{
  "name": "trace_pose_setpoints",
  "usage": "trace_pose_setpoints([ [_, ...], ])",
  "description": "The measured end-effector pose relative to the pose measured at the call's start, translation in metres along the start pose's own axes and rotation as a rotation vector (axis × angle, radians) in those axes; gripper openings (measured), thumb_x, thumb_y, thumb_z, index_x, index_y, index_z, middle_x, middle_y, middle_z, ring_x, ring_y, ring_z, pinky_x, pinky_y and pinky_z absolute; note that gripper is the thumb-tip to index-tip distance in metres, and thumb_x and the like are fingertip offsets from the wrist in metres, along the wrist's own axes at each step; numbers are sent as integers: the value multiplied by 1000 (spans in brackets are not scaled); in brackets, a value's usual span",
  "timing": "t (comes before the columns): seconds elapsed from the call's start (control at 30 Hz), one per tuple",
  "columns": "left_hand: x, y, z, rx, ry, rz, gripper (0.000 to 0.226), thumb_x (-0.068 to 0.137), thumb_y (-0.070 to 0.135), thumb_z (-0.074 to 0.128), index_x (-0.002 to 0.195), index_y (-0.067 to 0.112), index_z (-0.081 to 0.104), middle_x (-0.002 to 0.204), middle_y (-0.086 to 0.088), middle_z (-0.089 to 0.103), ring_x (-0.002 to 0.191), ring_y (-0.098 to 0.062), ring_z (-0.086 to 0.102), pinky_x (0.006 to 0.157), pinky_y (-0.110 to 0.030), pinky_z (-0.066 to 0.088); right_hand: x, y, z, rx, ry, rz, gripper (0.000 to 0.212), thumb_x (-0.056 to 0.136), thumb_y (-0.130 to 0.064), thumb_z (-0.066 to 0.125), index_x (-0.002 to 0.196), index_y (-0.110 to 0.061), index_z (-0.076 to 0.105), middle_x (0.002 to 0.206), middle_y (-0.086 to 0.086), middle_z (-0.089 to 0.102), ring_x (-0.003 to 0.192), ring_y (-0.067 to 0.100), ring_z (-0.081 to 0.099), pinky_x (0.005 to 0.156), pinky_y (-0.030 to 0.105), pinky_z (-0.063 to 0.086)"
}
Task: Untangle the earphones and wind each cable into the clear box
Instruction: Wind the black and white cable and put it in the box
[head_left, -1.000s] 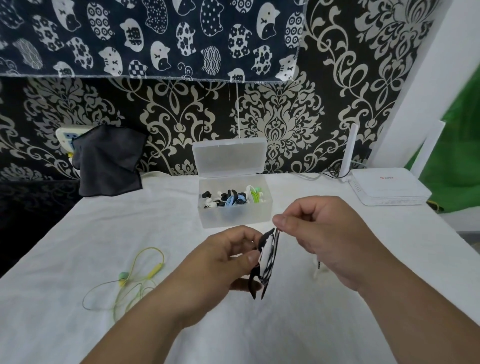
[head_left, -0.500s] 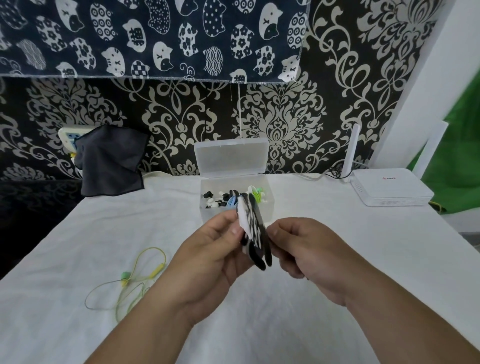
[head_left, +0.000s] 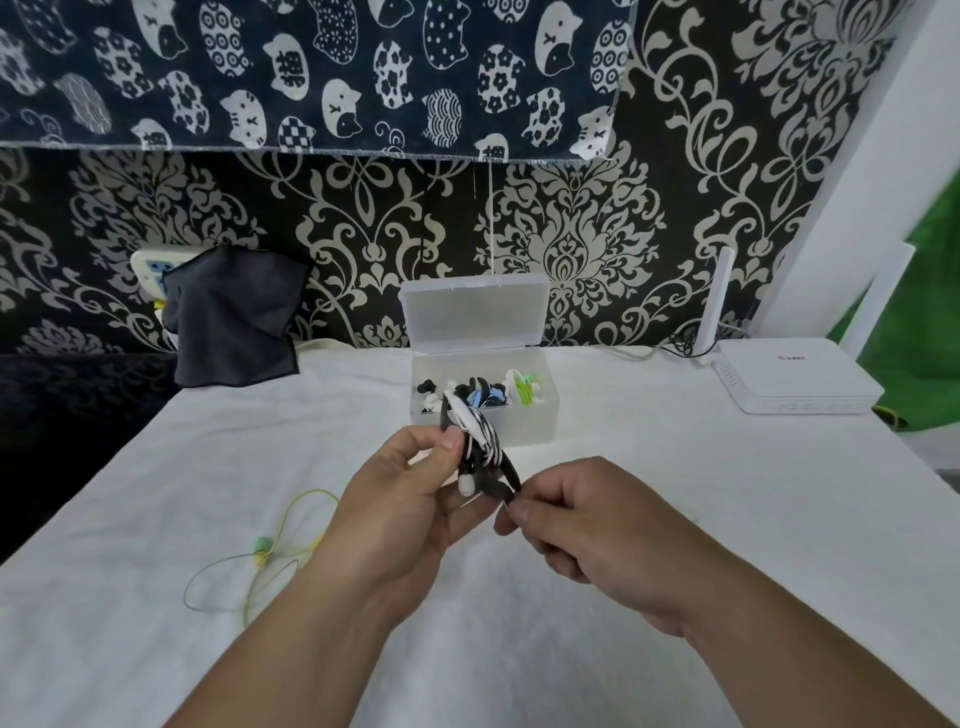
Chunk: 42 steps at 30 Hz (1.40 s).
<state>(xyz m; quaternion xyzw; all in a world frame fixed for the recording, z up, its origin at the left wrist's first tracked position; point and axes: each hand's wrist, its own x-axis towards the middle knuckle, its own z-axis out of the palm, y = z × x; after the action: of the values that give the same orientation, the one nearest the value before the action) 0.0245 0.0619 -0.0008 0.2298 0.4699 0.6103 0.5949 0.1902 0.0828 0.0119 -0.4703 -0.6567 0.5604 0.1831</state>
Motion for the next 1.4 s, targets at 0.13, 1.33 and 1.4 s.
trace_pose_setpoints([
  [0.13, 3, -2, -2, 182, 34, 102, 10, 97, 12, 57, 96, 3, 53, 78, -21, 69, 63, -26, 67, 69, -36, 61, -2, -3, -6, -21, 85, 1, 24, 97, -22, 60, 80, -13, 74, 53, -6, 44, 50, 14, 37, 54, 26, 32],
  [1.33, -14, -7, 12, 836, -290, 243, 24, 92, 12, 65, 92, 33, 75, 93, 2, 70, 82, -18, 66, 68, -32, 62, -1, 0, -14, -285, 315, -350, 17, 93, -21, 66, 81, -26, 78, 67, -10, 71, 65, 9, 68, 65, 33, 57],
  [1.4, -16, -7, 12, 851, -320, 209, 23, 92, 8, 62, 90, 27, 75, 88, 5, 71, 85, -20, 67, 70, -33, 62, -1, 0, -15, -339, 288, -362, 20, 93, -22, 64, 77, -25, 76, 65, -7, 69, 63, 11, 66, 65, 37, 55],
])
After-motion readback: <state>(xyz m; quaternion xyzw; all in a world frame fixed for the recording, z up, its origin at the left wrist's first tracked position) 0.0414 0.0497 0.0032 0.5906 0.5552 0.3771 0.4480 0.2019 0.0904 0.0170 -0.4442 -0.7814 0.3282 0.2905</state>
